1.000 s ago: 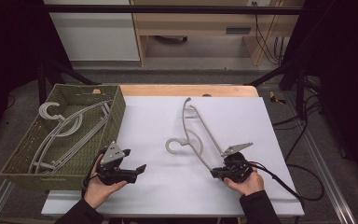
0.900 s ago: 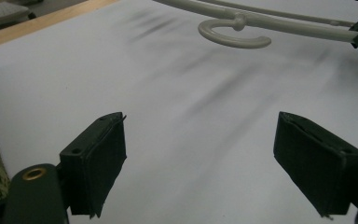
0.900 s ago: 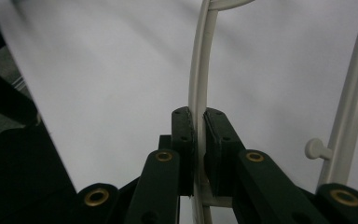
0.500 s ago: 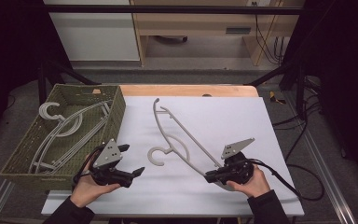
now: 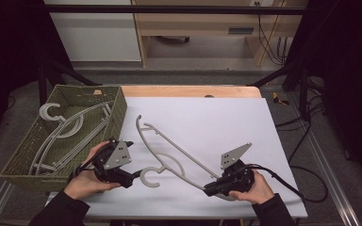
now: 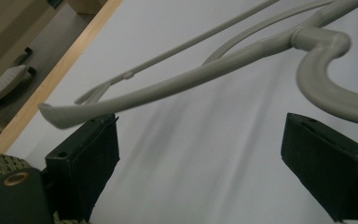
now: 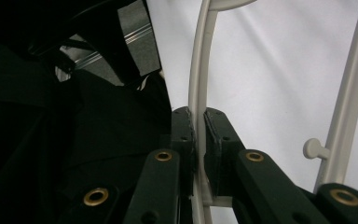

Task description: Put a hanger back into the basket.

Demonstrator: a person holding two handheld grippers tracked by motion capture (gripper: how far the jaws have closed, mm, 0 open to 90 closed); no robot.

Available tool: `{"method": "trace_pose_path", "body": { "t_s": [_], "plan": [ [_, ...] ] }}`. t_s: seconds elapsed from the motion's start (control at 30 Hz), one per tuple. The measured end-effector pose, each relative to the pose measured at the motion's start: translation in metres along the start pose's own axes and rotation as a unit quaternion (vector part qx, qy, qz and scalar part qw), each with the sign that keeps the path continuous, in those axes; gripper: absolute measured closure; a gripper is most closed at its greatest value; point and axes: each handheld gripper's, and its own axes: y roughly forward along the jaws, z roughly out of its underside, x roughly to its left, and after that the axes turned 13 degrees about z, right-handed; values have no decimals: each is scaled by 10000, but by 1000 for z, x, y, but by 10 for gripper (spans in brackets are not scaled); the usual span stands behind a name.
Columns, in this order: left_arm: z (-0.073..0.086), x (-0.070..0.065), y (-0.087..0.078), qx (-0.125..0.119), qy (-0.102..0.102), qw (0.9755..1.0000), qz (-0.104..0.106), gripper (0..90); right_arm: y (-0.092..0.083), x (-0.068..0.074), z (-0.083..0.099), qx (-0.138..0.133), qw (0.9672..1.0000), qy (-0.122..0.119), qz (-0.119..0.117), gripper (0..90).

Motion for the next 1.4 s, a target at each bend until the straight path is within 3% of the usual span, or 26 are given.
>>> {"method": "trace_pose_path", "body": {
  "t_s": [0.13,0.33,0.57,0.63,0.73,0.87,0.93,0.97,1.03,1.13,1.17,1.3,1.4],
  "plan": [
    [-3,0,8,346,466,9983,-71,167,1,2,0,85,9999,-52,-135,829],
    [-3,-1,17,509,971,9939,-153,291,3,5,1,119,9993,-120,-340,829],
    [-3,-4,26,627,1462,9872,-113,412,4,6,1,141,9982,-184,-554,829],
    [-3,-5,27,717,1625,9840,-110,459,5,6,1,149,9978,-224,-609,828],
    [-2,-5,25,695,1675,9834,-80,552,4,7,1,154,9977,-204,-620,828],
    [-1,-6,21,641,1750,9824,-125,584,1,6,1,100,9976,-258,-641,827],
    [-1,-6,17,566,1738,9830,-145,595,1,5,1,27,9974,-251,-671,826],
    [0,-7,17,467,1682,9845,-148,602,0,5,1,38,9975,-289,-646,825],
    [0,-6,15,536,1704,9838,-174,636,-2,5,1,17,9977,-255,-633,822],
    [0,-5,11,388,1524,9875,-138,708,-2,3,1,-22,9979,-263,-598,800],
    [1,-6,10,383,1549,9870,-189,708,-2,2,1,-11,9980,-194,-594,802],
    [1,-9,10,554,1509,9866,-278,725,-5,-1,0,-182,9984,-200,-495,796],
    [1,-12,11,598,1397,9879,-300,749,-12,-4,1,-389,9986,-44,-347,782]
  ]
}}
